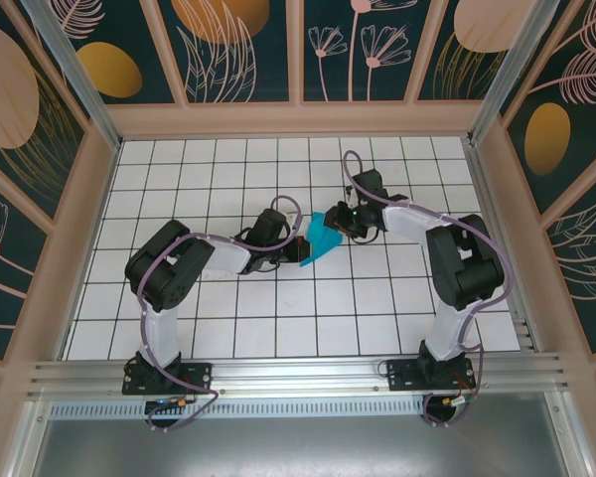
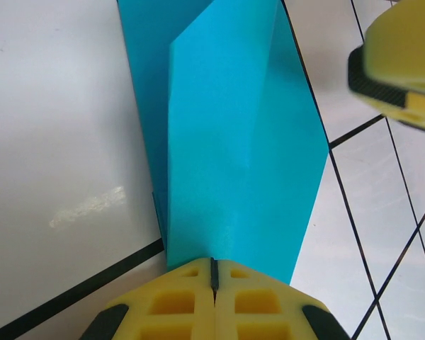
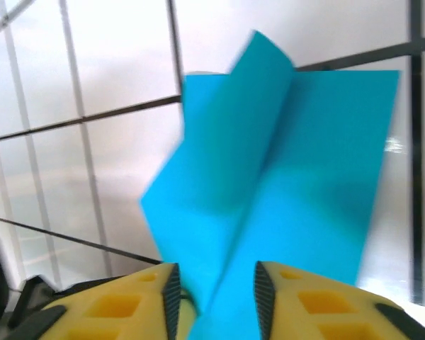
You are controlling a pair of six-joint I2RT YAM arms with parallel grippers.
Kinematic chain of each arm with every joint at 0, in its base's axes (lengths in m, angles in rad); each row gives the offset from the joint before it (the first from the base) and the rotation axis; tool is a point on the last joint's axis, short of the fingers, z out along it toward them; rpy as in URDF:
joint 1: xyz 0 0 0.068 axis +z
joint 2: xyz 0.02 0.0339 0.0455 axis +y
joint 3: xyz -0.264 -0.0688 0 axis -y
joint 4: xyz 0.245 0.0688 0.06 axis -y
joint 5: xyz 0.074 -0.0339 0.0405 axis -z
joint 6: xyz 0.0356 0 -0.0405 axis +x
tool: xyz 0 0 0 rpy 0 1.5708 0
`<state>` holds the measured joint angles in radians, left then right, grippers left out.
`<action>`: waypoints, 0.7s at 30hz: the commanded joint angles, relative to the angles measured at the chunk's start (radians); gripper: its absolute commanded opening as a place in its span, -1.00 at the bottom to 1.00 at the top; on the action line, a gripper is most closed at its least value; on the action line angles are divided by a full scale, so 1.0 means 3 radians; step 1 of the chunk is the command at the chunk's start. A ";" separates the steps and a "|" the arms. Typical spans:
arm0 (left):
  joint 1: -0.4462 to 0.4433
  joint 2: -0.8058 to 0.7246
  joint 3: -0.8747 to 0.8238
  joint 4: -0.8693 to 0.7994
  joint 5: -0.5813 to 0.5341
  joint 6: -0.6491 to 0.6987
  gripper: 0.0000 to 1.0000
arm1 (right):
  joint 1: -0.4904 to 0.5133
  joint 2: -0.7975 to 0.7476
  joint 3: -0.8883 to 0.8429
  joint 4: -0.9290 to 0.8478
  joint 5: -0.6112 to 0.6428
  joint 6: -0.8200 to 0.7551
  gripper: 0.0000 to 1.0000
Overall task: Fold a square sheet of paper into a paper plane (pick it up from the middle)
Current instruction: Fourth fold the wing at the center of the table.
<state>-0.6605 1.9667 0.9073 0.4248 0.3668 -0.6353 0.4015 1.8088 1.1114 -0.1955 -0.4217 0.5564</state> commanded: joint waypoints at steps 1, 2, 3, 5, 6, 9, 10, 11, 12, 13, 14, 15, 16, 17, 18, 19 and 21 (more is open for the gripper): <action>-0.0001 0.0166 0.0028 -0.0301 -0.0082 0.0148 -1.00 | 0.0048 -0.0043 -0.0057 0.0316 -0.0391 -0.0085 -0.45; -0.0002 0.0168 0.0034 -0.0315 -0.0082 0.0153 -1.00 | 0.0062 -0.0017 -0.0044 0.0332 -0.0425 -0.0093 -0.50; -0.0002 0.0170 0.0038 -0.0325 -0.0082 0.0159 -1.00 | 0.0075 0.0017 -0.0036 0.0349 -0.0458 -0.0100 -0.54; -0.0002 0.0175 0.0044 -0.0334 -0.0082 0.0167 -1.00 | 0.0103 0.0102 -0.0010 0.0369 -0.0481 -0.0119 -0.59; -0.0001 0.0178 0.0043 -0.0340 -0.0082 0.0168 -1.00 | 0.0113 0.0150 0.0011 0.0365 -0.0508 -0.0128 -0.62; 0.0001 0.0188 0.0058 -0.0360 -0.0072 0.0180 -1.00 | 0.0139 0.0302 0.0071 0.0354 -0.0546 -0.0153 -0.66; 0.0000 0.0189 0.0058 -0.0360 -0.0068 0.0180 -1.00 | 0.0150 0.0345 0.0090 0.0348 -0.0552 -0.0171 -0.67; -0.0001 0.0193 0.0059 -0.0363 -0.0067 0.0182 -1.00 | 0.0160 0.0387 0.0106 0.0343 -0.0554 -0.0182 -0.67; -0.0002 0.0190 0.0061 -0.0368 -0.0067 0.0185 -1.00 | 0.0170 0.0424 0.0126 0.0330 -0.0541 -0.0192 -0.67; -0.0002 0.0199 0.0063 -0.0374 -0.0064 0.0187 -1.00 | 0.0171 0.0456 0.0139 0.0320 -0.0534 -0.0202 -0.67; -0.0002 0.0202 0.0068 -0.0385 -0.0062 0.0195 -1.00 | 0.0170 0.0484 0.0144 0.0324 -0.0517 -0.0203 -0.68; -0.0002 0.0204 0.0067 -0.0393 -0.0062 0.0195 -1.00 | 0.0166 0.0511 0.0145 0.0307 -0.0458 -0.0200 -0.68; -0.0002 0.0208 0.0064 -0.0403 -0.0057 0.0199 -1.00 | 0.0165 0.0526 0.0150 0.0291 -0.0409 -0.0203 -0.68; -0.0001 0.0209 0.0067 -0.0412 -0.0057 0.0200 -1.00 | 0.0157 0.0543 0.0151 0.0279 -0.0364 -0.0198 -0.67; -0.0002 0.0204 0.0063 -0.0422 -0.0057 0.0205 -1.00 | 0.0147 0.0553 0.0143 0.0260 -0.0305 -0.0188 -0.68; -0.0002 0.0204 0.0059 -0.0433 -0.0057 0.0210 -1.00 | 0.0141 0.0562 0.0139 0.0244 -0.0249 -0.0192 -0.68; -0.0002 0.0199 0.0048 -0.0453 -0.0062 0.0220 -1.00 | 0.0112 0.0574 0.0114 0.0221 -0.0143 -0.0173 -0.68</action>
<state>-0.6605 1.9713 0.9279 0.3866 0.3828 -0.6018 0.4469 1.9667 1.1252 -0.1093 -0.5278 0.5213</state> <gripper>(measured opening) 0.066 0.161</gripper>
